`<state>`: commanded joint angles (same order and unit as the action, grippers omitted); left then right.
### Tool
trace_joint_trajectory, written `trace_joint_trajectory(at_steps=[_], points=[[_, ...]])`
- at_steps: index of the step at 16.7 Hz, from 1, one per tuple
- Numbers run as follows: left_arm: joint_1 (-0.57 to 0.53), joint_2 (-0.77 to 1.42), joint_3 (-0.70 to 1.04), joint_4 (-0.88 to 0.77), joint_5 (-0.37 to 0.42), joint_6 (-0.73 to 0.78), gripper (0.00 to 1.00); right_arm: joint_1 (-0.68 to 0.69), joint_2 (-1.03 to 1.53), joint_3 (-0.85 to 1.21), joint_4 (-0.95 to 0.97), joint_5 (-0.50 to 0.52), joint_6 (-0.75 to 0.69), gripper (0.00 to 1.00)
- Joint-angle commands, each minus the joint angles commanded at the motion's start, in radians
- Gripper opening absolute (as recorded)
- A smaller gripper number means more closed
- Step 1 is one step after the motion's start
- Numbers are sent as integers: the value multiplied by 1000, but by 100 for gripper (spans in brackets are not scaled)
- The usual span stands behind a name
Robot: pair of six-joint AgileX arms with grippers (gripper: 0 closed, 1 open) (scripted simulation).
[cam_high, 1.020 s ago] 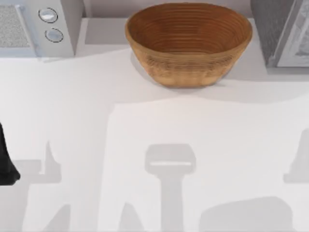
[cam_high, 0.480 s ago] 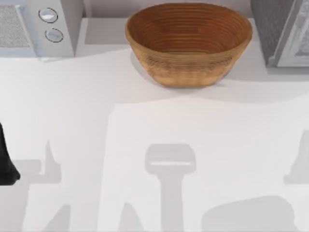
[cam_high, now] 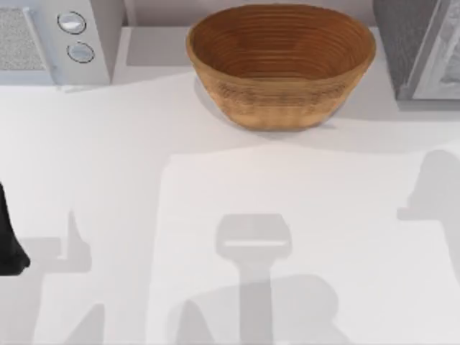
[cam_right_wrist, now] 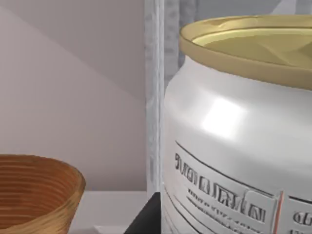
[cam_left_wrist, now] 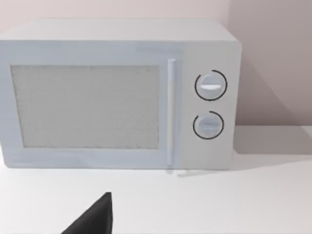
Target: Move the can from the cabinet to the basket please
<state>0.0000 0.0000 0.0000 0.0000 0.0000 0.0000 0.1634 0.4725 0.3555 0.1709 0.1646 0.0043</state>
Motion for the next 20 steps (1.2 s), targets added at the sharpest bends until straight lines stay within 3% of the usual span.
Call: trace_joint_trajectory(at_steps=[12, 16, 20], points=[[0, 0, 0, 0, 0, 0, 100, 353, 1229, 795, 370, 373, 11, 0], [0, 0, 0, 0, 0, 0, 100, 428, 1481, 962, 449, 448, 14, 0], [0, 0, 0, 0, 0, 0, 100, 455, 1565, 1022, 478, 475, 15, 0]])
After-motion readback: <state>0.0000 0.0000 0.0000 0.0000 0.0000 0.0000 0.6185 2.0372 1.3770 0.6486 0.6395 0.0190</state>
